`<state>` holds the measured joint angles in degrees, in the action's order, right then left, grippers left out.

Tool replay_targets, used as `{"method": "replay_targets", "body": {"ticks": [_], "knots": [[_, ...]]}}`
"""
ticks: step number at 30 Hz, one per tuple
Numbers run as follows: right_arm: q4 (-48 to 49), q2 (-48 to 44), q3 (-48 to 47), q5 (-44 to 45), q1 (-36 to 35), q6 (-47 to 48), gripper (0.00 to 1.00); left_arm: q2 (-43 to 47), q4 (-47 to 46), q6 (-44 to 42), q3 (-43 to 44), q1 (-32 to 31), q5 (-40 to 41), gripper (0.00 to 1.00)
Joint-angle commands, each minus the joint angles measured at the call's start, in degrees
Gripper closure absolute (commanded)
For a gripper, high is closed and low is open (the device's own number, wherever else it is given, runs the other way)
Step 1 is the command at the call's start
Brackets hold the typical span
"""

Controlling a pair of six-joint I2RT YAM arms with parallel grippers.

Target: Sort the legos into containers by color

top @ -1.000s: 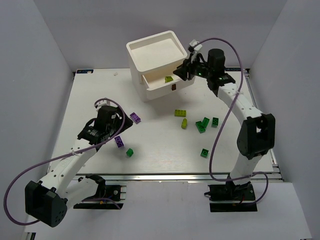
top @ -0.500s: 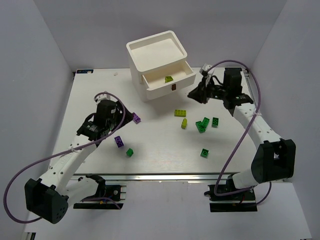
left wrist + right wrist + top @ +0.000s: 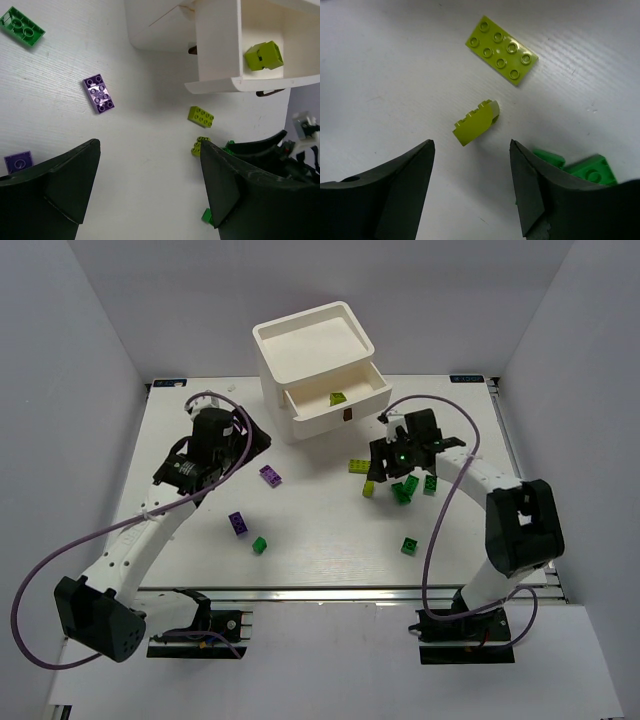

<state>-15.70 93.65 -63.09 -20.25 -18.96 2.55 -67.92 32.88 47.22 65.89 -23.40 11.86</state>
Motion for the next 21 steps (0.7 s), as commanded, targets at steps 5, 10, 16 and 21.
{"method": "replay_targets", "body": {"ticks": [5, 10, 16, 21], "knots": [[-2.14, 8.39, -6.78, 9.09, -3.18, -7.38, 0.3, 3.32, 1.04, 1.29, -2.6, 0.19, 0.89, 0.09], [-2.66, 10.59, -8.01, 10.49, -4.24, -7.47, 0.29, 4.46, 1.48, 1.99, -3.84, 0.19, 0.97, 0.09], [-4.24, 13.14, -9.15, 12.95, -5.38, -7.56, 0.4, 4.73, 1.39, 1.91, -4.45, 0.19, 0.36, 0.09], [-6.35, 14.28, -10.03, 12.78, -6.44, -7.2, 0.47, 4.2, 1.48, 1.65, -4.1, 0.19, -0.17, 0.09]]}}
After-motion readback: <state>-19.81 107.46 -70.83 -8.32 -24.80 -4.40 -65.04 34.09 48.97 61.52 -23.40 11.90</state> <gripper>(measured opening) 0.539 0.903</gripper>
